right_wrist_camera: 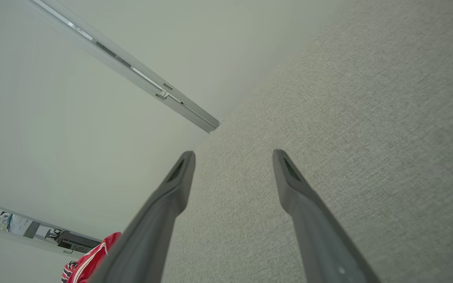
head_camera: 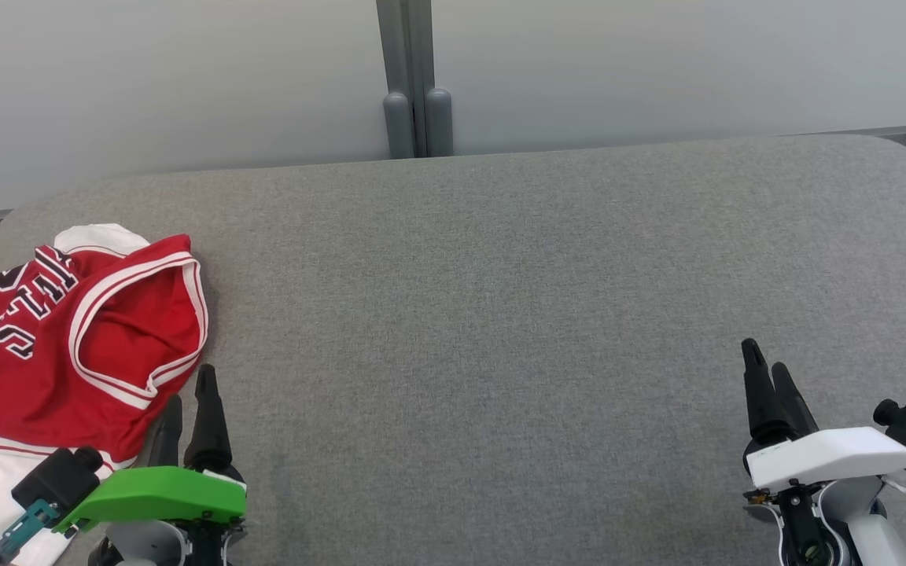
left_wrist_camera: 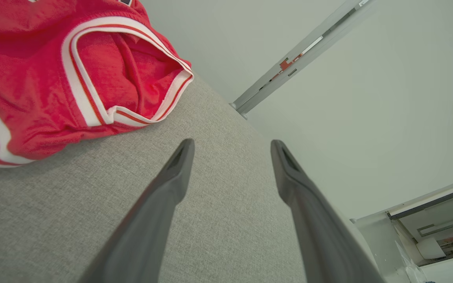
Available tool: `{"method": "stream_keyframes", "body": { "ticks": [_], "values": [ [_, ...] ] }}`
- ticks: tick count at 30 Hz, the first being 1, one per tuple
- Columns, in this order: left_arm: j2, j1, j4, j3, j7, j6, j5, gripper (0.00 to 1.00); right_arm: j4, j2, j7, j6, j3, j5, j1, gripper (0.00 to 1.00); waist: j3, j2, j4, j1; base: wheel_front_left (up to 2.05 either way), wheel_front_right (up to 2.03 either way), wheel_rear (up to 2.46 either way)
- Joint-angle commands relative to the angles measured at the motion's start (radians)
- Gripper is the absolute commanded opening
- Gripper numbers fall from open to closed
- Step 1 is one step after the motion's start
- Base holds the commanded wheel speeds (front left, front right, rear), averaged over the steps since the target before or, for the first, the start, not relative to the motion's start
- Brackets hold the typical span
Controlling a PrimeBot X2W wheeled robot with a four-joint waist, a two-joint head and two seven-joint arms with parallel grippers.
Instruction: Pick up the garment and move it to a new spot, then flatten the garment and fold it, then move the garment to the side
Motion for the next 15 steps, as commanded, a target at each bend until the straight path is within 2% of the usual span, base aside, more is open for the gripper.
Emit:
{"method": "stream_keyframes", "body": {
  "ticks": [1,10,15],
  "values": [
    [0.007,-0.012,-0.013,-0.010,-0.011,0.009,0.051,1.00,-0.010,-0.006,-0.012,0.000,0.000,-0.043,-0.006,1.00,0.000,0.0000,0.000,0.0000,0.00,0.00,0.00],
    [0.008,-0.008,-0.014,-0.040,-0.039,0.042,0.201,1.00,-0.001,-0.007,-0.040,0.000,0.011,-0.188,-0.008,1.00,0.000,0.0000,0.002,0.0000,0.00,0.00,0.00],
    [0.008,-0.006,-0.018,-0.054,-0.053,0.043,0.269,1.00,0.001,-0.007,-0.054,0.000,0.012,-0.258,-0.007,1.00,0.001,0.0000,0.004,0.0000,0.00,0.00,0.00]
  ]
}}
